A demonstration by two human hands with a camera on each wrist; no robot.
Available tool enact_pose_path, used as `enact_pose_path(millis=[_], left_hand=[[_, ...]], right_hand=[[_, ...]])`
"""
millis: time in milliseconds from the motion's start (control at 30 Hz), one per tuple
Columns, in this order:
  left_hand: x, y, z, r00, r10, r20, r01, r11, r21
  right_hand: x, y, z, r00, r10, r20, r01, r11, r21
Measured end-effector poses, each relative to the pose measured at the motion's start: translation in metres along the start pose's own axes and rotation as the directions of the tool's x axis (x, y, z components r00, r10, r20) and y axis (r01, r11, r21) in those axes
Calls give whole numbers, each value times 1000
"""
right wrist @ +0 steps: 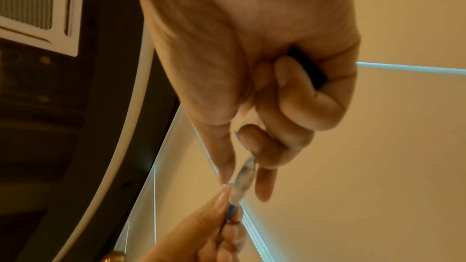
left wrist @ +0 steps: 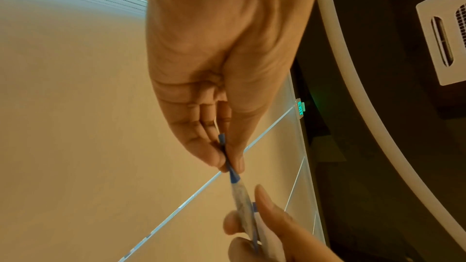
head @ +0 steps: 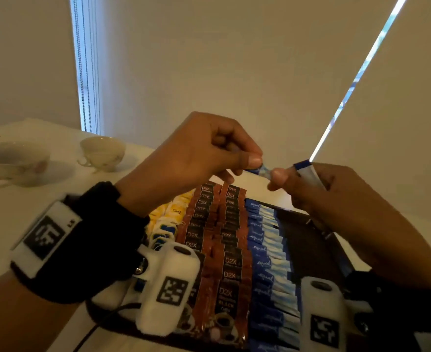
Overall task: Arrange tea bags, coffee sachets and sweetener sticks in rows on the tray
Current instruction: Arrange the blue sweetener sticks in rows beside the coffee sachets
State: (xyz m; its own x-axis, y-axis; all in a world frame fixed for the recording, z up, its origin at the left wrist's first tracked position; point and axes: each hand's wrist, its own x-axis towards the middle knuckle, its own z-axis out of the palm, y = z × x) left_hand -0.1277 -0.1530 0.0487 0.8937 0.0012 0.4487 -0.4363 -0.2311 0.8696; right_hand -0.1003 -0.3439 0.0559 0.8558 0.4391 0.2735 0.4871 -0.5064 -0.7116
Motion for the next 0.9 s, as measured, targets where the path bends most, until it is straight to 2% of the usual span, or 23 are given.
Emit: enact_pose_path(millis=[100,200,400,600,767,833,900], left_hand=[[1,1,5,1000,6,-17,-6,1000,1],[0,0,8,999,24,-39,-24,1000,2],[-2,-1,15,998,47,-41,-47,999,3],[4,-6,6,997,67,-39,-64,995,78],[14,-10,-18,993,99,-67,-90,987,135],[17,-11,-26,992,106,-72,-95,985,144],[20,-13,-32,990,109,-87,-94,983,159]], right_hand=[[-2,3,-8,996,80,-31,-74,983,169],[-1,8,-12,995,80,-53,-68,977,204],[-5,11,-16,995,93,-27,-88,986,143],[1,28,-33,981,177,-78,-173,983,61],[10,67,-52,924,335,-186,-337,941,18],[15,83,-53,898,403,-174,-415,909,-33],[21,95,-48,880,465,-94,-473,877,-90]])
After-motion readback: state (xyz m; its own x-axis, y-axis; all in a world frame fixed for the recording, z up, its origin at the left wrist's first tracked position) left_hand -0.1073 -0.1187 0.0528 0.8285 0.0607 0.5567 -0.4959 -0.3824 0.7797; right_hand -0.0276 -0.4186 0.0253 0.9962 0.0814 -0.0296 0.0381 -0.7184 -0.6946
